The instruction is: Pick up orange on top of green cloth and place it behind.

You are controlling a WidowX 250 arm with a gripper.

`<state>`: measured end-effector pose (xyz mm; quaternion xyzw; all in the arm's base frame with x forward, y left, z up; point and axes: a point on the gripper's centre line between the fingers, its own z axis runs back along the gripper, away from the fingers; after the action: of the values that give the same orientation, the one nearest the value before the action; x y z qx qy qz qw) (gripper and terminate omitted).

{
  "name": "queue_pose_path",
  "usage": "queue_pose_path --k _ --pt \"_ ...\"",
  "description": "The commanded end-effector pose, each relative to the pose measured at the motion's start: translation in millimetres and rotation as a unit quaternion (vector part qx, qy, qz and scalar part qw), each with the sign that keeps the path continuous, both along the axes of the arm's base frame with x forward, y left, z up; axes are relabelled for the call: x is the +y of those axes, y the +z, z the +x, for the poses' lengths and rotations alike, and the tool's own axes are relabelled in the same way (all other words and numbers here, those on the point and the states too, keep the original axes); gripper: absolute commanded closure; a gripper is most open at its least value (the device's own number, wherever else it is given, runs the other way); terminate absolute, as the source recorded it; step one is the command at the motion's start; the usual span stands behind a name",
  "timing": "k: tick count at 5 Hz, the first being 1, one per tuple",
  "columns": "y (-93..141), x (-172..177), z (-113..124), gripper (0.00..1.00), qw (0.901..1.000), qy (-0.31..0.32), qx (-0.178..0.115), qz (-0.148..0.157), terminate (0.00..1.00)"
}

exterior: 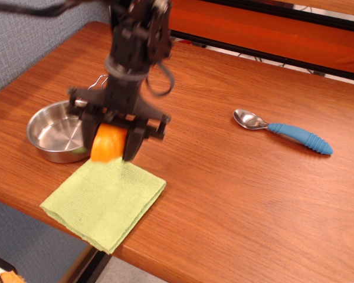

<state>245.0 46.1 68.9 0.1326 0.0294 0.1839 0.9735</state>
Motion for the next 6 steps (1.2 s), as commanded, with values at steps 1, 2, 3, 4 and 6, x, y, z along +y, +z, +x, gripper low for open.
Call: queue_pose_path --k 1,2,3,4,6 --pt "1.1 15.9 73.5 1.00 0.9990 0.034 -0.029 -0.003 0.00" --pt "-8.4 16.2 100.6 1.00 0.9985 0.036 -0.041 0.000 0.00" --pt "-19.0 11.6 122.6 1.00 0.9992 0.036 0.000 0.019 0.00" --pt "-29.6 14.4 130.7 1.00 0.9993 0.036 0.008 0.002 0.00" --pt "-30.0 26.3 132.0 0.00 0.9991 0.037 0.021 -0.008 0.00"
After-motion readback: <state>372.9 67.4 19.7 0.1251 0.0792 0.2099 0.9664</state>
